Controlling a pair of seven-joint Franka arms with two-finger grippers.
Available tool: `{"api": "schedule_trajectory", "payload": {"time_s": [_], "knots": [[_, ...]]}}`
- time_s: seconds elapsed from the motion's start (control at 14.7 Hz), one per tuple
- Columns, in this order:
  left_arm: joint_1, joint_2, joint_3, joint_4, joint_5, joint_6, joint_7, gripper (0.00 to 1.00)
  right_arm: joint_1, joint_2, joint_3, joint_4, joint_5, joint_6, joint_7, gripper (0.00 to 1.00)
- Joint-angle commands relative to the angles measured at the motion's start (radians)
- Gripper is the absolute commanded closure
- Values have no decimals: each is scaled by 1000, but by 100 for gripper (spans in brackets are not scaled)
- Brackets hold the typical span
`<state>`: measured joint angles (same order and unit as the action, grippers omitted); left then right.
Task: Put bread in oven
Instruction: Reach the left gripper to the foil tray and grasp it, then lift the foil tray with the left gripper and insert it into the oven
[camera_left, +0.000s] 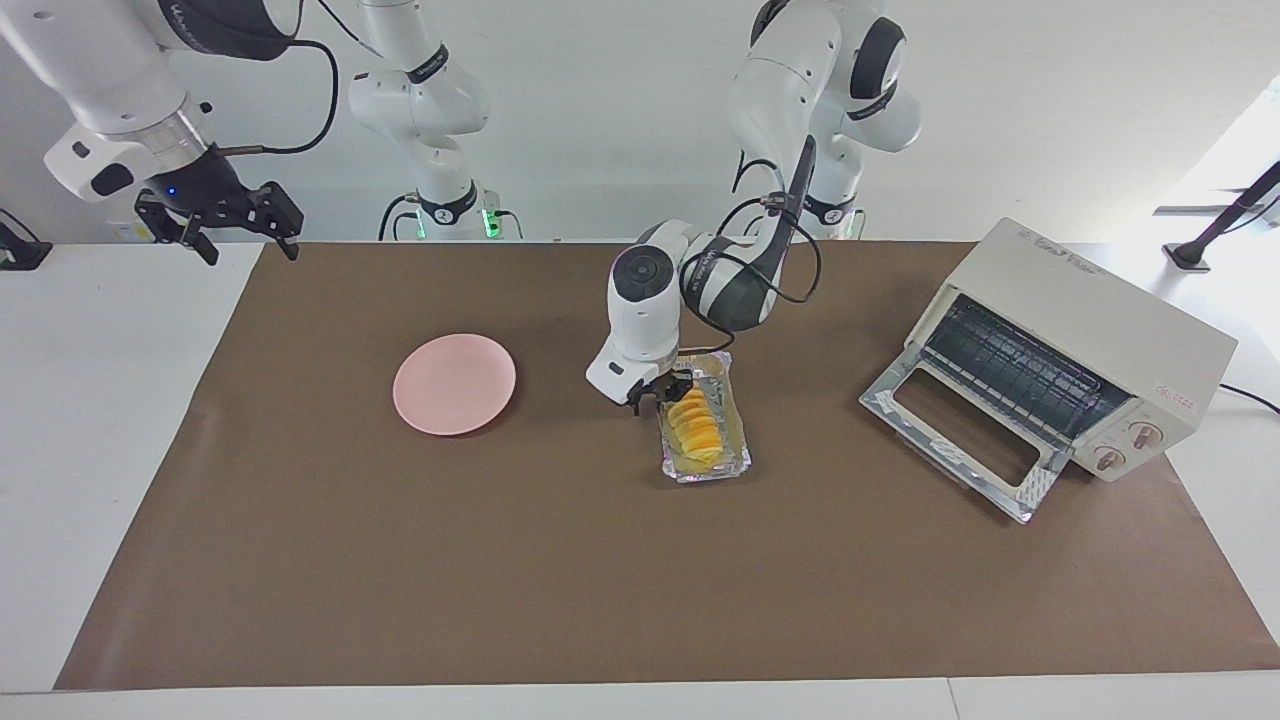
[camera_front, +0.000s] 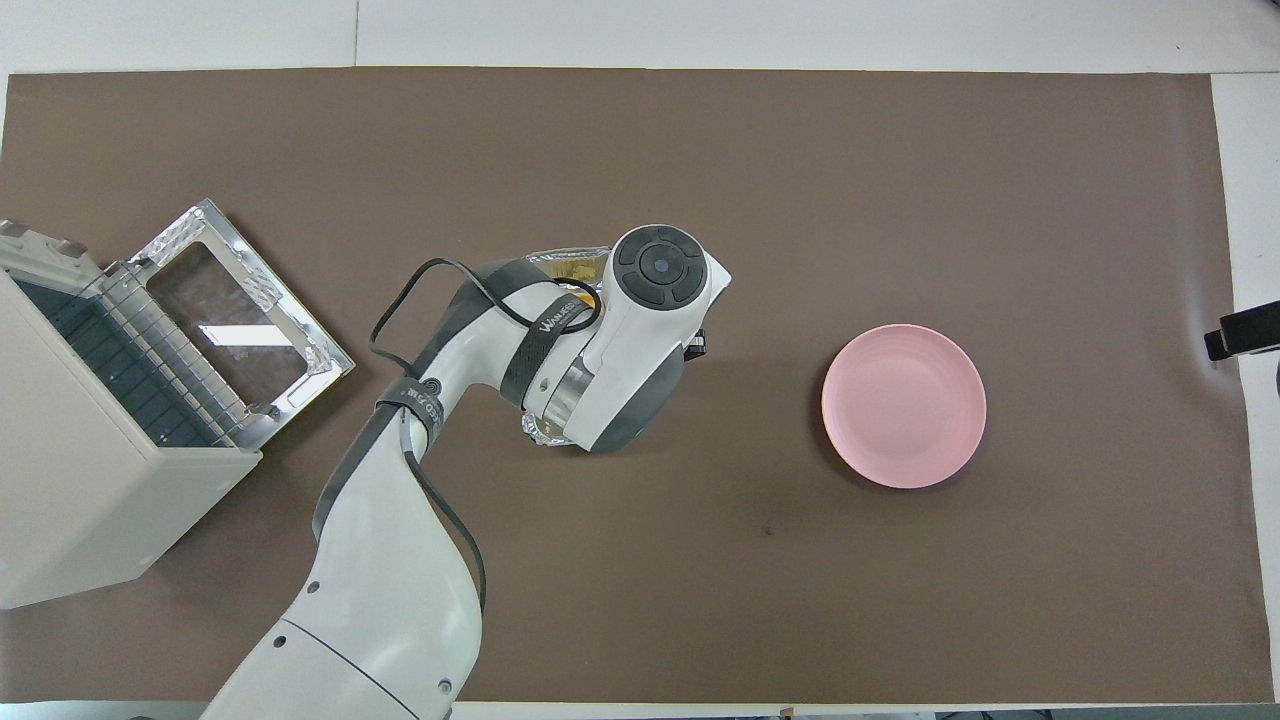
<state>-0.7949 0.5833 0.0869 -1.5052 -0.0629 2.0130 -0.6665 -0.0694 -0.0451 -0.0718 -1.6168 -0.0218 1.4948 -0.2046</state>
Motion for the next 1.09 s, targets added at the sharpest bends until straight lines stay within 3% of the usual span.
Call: {"api": "schedule_trajectory", "payload": {"time_s": [0.0, 0.14, 0.48, 0.82, 1.02], "knots": [[-14, 7, 25, 11, 15, -8, -34, 100, -13, -25, 12, -26, 8, -2, 4, 0], [-17, 10, 71, 26, 17, -51, -134, 100, -13, -25, 12, -26, 8, -2, 2, 0], [-10, 9, 221, 194, 12, -287, -246, 100, -13, -25, 12, -26, 8, -2, 4, 0], [34, -2, 378, 184, 6, -371, -257, 100, -13, -25, 12, -26, 8, -2, 2, 0], [129, -32, 379, 114, 17, -395, -233, 100, -13, -25, 12, -26, 8, -2, 4, 0]]}}
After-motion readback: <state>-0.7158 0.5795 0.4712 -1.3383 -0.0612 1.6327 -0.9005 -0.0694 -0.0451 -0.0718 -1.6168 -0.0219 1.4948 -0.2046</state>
